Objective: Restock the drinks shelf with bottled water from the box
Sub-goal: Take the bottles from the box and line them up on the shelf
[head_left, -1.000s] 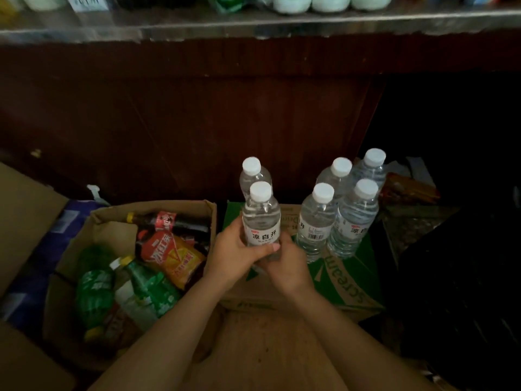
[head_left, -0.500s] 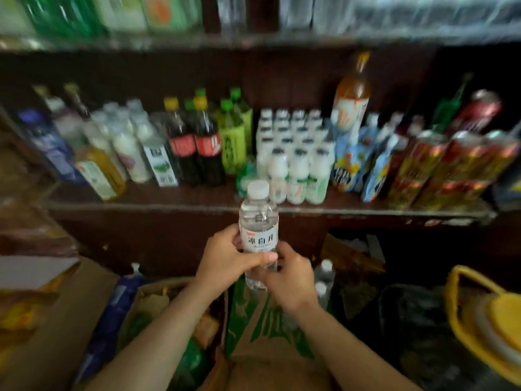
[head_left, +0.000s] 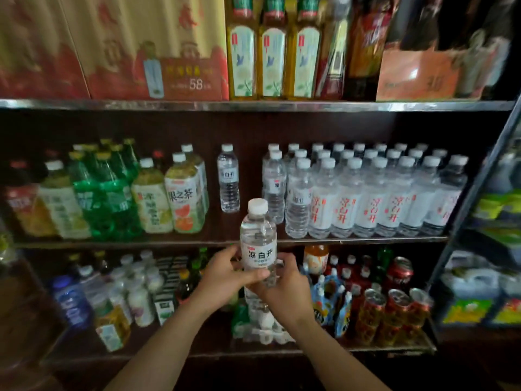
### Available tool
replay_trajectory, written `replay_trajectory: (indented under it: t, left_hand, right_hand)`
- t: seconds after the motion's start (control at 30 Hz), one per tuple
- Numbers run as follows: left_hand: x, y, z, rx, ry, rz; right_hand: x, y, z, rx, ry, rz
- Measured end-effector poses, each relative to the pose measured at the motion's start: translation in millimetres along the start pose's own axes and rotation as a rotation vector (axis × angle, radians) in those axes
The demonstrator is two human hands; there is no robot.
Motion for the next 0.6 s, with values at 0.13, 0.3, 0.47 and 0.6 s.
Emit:
replay_trajectory:
  t: [0.13, 0.3, 0.47, 0.6]
  left_hand:
    - [40.1, -13.5, 3.7, 0.05, -0.045, -0.061]
    - [94.2, -11.4, -0.4, 0.09, -0.036, -0.08]
    - [144.8, 9.4, -1.7, 0.101, -0.032, -0.068]
    - [167.4, 21.2, -6.1, 0.055, -0.017, -0.08]
  right_hand:
    - [35.1, 17.0, 3.5, 0.074, -0.058, -0.014]
    - [87.1, 16.0, 4.8, 0.066, -0.113, 0.011]
    - [139.7, 4.9, -4.5, 0.026, -0.144, 0.015]
    - [159.3, 0.1, -7.3, -0.064, -0.191, 0.043]
Point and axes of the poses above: each hand's wrist, its own x-axis towards the middle knuckle, its own z-axis out of the back of the hand, y = z × x, the point moved 1 cm from there along x, towards the middle knuckle, and after that the axes turned 7 degrees about -z, right-handed, at the moved point
